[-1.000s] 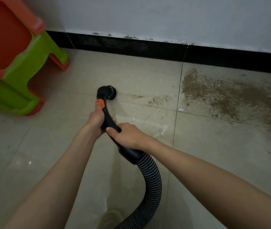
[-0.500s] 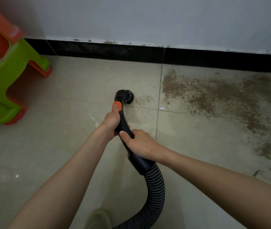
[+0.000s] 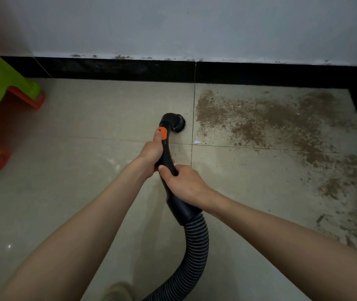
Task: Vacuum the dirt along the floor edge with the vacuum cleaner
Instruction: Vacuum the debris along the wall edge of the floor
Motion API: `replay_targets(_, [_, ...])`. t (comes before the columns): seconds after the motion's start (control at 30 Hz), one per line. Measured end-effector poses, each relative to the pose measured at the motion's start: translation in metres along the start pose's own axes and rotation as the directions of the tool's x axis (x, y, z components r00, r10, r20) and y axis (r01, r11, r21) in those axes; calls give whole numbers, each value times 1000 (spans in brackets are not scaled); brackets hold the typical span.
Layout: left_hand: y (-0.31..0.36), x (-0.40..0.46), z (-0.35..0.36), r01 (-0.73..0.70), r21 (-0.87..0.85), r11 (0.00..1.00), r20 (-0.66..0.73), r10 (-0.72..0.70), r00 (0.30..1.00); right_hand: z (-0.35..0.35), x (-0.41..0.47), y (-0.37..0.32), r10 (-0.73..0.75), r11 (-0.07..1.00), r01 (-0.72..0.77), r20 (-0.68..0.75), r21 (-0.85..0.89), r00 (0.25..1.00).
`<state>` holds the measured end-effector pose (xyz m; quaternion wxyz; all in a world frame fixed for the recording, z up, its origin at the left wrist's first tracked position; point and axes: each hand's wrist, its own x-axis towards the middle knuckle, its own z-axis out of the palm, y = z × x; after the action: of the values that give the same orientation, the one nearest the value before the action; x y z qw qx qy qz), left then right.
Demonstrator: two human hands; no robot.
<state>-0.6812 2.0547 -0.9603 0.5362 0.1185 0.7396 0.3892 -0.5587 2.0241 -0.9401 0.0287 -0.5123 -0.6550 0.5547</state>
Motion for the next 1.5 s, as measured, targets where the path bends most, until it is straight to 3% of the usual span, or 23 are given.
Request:
replay_targets(0.6, [23,30,13,-96,144,985,15,94,995,2,42,11,-32,998,36,-64,60,997])
replay_targets(0.87, [9,5,-47,-62,-201,978,-48,53,997,9,24,-16,-156,988,153,179,29,971])
replay_targets(1.1, [-20,-13,-121,-118,-338,934,-354,-10,935,48,24,-57,-205,964,258,430,-69,879])
replay_targets(1.2, [-41,-18,-143,-73,-372,925,-387,-83,918,64,23,-64,-155,959,256,526,-124,836])
replay_targets(1.5, [-57,-35,-137,-59,-450,891,-360,-121,925,69,11,-60,-117,937,274,544,-217,831])
